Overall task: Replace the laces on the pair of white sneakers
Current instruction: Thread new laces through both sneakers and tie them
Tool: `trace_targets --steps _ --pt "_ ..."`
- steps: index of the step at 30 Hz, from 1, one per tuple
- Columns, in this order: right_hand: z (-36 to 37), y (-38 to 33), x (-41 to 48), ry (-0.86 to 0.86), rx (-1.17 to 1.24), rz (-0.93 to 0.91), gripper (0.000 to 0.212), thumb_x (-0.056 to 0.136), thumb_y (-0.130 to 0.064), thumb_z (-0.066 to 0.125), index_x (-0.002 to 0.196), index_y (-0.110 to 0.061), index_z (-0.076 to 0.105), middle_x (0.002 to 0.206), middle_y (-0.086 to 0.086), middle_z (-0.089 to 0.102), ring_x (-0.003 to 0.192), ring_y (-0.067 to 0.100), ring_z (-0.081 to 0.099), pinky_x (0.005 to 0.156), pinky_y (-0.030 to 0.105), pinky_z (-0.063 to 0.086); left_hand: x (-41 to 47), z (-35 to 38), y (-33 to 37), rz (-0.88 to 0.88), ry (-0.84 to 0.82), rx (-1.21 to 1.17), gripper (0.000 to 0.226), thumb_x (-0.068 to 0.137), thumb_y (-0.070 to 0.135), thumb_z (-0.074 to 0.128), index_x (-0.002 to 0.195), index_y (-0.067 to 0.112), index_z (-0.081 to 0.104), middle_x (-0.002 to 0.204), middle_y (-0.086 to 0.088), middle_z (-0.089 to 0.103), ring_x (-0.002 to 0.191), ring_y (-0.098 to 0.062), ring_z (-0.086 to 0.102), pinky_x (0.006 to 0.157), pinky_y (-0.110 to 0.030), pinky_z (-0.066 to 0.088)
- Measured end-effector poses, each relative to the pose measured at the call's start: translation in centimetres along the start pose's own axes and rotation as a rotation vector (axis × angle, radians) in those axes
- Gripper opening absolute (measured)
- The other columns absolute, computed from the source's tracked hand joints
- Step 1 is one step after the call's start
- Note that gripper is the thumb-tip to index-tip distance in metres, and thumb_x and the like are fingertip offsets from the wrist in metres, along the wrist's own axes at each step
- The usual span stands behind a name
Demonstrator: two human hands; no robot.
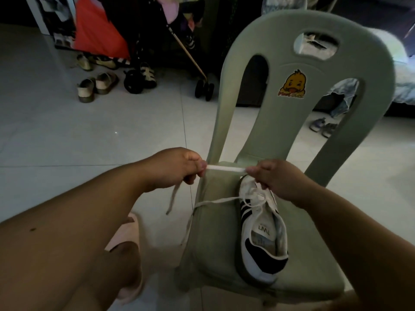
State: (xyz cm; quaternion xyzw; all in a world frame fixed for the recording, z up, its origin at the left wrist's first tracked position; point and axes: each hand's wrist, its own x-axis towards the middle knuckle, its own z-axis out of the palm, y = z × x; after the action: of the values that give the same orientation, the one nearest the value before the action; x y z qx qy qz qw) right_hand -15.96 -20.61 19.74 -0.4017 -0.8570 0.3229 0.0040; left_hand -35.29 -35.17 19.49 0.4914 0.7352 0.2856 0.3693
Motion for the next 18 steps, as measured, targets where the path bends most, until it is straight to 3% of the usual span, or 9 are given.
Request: trace_targets --steps 6,9,10,12,14,16,18 --pt "-1.3 2.6 0.3 0.079 -0.047 0.089 0.036 0.096 -0.039 0.050 0.064 -0.024 0.055 0.068 0.000 0.057 0.070 0.019 0.055 0.060 0.024 0.039 0.5 -1.2 -0.5 -0.070 0.147 -0.001 0.030 0.099 0.033 0.043 0.080 0.019 0.061 0.075 -0.002 0.061 0.073 -0.015 0.055 0.063 -0.027 0.040" --pt "-1.3 2.9 0.3 0.053 -0.167 0.142 0.037 0.098 -0.041 0.046 0.066 -0.023 0.055 0.074 0.005 0.059 0.074 0.019 0.054 0.062 0.026 0.038 0.6 -2.0 -0.8 -0.103 0.264 -0.091 0.030 0.097 0.035 0.046 0.079 0.017 0.062 0.074 -0.004 0.059 0.077 -0.019 0.056 0.070 -0.031 0.043" --pt "-1.0 2.8 0.3 0.055 -0.202 0.139 0.035 0.098 -0.042 0.045 0.073 -0.022 0.059 0.081 0.006 0.062 0.076 0.018 0.054 0.063 0.026 0.038 0.6 -2.1 -0.8 -0.103 0.283 -0.115 0.030 0.097 0.035 0.047 0.079 0.016 0.062 0.073 -0.005 0.058 0.076 -0.020 0.055 0.074 -0.034 0.044" --pt "-0.4 2.0 0.3 0.085 -0.188 0.048 0.029 0.096 -0.043 0.047 0.106 -0.022 0.065 0.109 0.004 0.067 0.084 0.013 0.057 0.068 0.024 0.041 0.6 -1.7 -0.5 -0.090 0.249 -0.125 0.029 0.095 0.035 0.050 0.078 0.016 0.064 0.071 -0.005 0.058 0.073 -0.019 0.055 0.076 -0.035 0.047" --pt "0.1 0.0 0.0 0.053 -0.057 -0.116 0.040 0.097 -0.039 0.046 0.136 -0.027 0.049 0.135 -0.002 0.055 0.101 0.005 0.057 0.070 0.008 0.042 0.6 -0.7 0.1 -0.076 0.162 -0.068 0.026 0.093 0.036 0.053 0.078 0.019 0.066 0.072 -0.002 0.059 0.071 -0.016 0.055 0.068 -0.030 0.046" --pt "0.8 -2.7 -0.4 -0.053 0.102 -0.221 0.042 0.100 -0.033 0.042 0.141 -0.029 0.041 0.125 -0.009 0.058 0.098 -0.006 0.053 0.067 0.002 0.038 0.9 0.6 0.8 -0.050 0.078 0.002 0.023 0.092 0.037 0.055 0.080 0.023 0.067 0.074 0.002 0.062 0.071 -0.013 0.057 0.063 -0.026 0.043" --pt "1.5 -4.6 -0.6 -0.131 0.218 -0.217 0.029 0.101 -0.034 0.040 0.124 -0.030 0.056 0.084 -0.016 0.061 0.071 -0.001 0.056 0.062 0.013 0.041 1.1 1.4 1.6 -0.011 0.020 -0.002 0.020 0.093 0.035 0.054 0.082 0.025 0.068 0.076 0.004 0.065 0.071 -0.012 0.059 0.062 -0.023 0.045"
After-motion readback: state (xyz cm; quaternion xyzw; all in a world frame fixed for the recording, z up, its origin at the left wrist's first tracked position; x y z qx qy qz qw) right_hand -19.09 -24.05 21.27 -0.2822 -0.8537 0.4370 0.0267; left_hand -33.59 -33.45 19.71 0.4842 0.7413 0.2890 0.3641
